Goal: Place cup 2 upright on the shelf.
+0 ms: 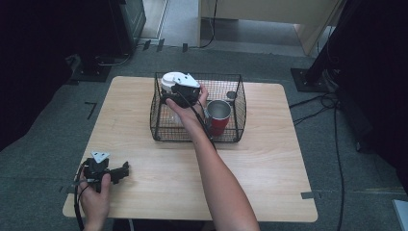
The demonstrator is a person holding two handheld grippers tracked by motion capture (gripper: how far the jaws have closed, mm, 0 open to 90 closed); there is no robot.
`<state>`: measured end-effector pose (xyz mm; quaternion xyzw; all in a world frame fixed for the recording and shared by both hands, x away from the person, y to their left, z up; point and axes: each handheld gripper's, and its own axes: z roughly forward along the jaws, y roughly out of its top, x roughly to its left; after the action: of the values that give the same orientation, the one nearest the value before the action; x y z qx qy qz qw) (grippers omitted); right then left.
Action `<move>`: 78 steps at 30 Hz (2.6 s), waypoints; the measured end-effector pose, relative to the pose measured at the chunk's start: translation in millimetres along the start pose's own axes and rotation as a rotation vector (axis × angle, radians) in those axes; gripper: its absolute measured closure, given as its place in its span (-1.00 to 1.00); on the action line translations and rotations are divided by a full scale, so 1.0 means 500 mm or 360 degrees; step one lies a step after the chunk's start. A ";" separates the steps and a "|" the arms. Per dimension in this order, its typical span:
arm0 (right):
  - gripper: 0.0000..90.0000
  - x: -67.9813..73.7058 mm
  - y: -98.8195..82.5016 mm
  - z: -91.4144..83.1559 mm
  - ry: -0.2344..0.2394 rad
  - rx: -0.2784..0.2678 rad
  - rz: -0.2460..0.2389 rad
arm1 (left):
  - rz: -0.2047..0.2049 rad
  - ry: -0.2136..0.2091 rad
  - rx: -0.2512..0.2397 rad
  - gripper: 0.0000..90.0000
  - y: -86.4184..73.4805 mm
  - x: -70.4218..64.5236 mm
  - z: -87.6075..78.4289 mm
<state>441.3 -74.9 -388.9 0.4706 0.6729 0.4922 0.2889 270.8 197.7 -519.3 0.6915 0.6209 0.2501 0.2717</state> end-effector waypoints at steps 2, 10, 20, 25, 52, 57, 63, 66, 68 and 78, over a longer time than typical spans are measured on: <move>-0.65 -0.001 -0.007 0.006 0.0006 0.0035 -0.0010 | 0.0000 0.0000 0.0000 -1.00 0.000 0.000 0.000; -0.65 -0.001 -0.018 0.019 0.0024 0.0130 -0.0013 | 0.0003 0.0000 0.0002 -1.00 0.000 0.000 0.000; -0.65 -0.006 -0.027 0.036 -0.0014 0.0195 0.0009 | 0.0003 0.0001 0.0001 -1.00 0.000 0.000 0.000; -0.65 -0.007 -0.034 0.044 -0.0026 0.0228 0.0005 | 0.0004 0.0001 0.0002 -1.00 0.000 0.000 0.000; -0.69 -0.002 -0.050 -0.008 0.0004 0.0292 -0.0080 | 0.0004 0.0000 0.0002 -1.00 0.000 0.000 0.000; -0.69 0.003 -0.061 -0.019 0.0010 0.0295 -0.0080 | 0.0003 0.0000 0.0002 -1.00 0.000 0.000 0.000; -0.74 0.011 -0.071 -0.030 0.0017 0.0305 -0.0114 | 0.0003 0.0000 0.0002 -1.00 0.000 0.000 0.000; -0.74 0.014 -0.075 -0.034 0.0022 0.0308 -0.0118 | 0.0003 0.0000 0.0003 -1.00 0.000 0.000 0.000; -0.74 0.015 -0.077 -0.038 0.0027 0.0317 -0.0129 | 0.0003 0.0000 0.0002 -1.00 0.000 0.000 0.000; -0.79 0.011 -0.083 -0.052 0.0073 0.0348 -0.0102 | 0.0003 0.0000 0.0002 -1.00 0.000 0.000 0.000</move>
<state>402.6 -82.8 -418.4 0.4661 0.7437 0.4171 0.2359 270.9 197.5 -519.2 0.6923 0.6204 0.2499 0.2710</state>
